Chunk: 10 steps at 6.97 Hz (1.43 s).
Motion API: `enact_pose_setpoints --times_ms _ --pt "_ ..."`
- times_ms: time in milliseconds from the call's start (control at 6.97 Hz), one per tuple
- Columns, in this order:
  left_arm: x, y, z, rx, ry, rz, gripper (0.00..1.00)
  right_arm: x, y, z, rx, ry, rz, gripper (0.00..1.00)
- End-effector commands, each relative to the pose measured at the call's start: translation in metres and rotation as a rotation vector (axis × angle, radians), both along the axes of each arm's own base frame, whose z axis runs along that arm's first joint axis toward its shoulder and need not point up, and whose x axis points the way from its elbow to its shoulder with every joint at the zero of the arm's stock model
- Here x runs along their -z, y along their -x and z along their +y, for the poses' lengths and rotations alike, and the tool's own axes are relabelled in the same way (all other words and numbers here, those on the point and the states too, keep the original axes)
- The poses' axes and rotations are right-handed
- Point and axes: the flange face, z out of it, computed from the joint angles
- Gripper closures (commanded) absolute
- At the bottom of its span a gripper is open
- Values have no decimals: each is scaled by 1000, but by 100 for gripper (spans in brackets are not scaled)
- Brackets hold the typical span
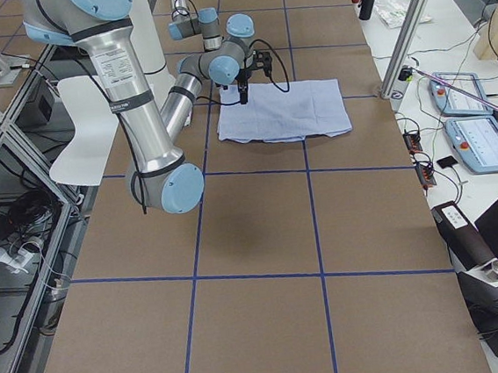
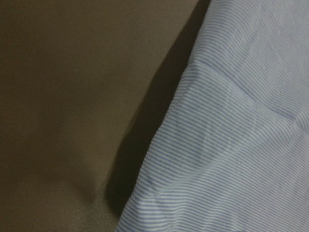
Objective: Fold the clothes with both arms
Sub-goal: 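Lower the right gripper to the other shirt corner nearest the robot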
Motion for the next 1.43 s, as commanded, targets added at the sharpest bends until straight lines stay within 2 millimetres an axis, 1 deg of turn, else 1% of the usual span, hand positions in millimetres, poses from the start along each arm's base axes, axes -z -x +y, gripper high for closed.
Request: enact_pose_setpoints --times_ms 0,143,287,430,717,861,1004,1148,1291 --pt "-7 3 -16 32 -11 -23 19 0 0 0 1 1 0 0" --pt "-8 7 -25 47 -9 -34 21 -1 1 0 1 2 2 0" --pt "-12 5 -27 50 -8 -42 25 -1 1 -1 1 3 3 0" --pt "-14 0 -26 45 -6 -49 25 -3 2 -1 1 6 6 0" --pt "-11 -2 -23 37 -6 -44 26 -4 1 -2 -1 6 6 0" --pt "-6 -2 -22 35 -8 -35 33 -4 1 -2 -1 6 6 0" --pt "-6 -3 -22 35 -6 -44 58 -4 1 -2 -1 6 6 0" --pt "-7 -2 -21 32 -5 -47 63 -4 1 -2 -1 6 6 0" --pt "-7 -4 -20 30 0 -65 63 -4 1 -2 -2 6 8 0"
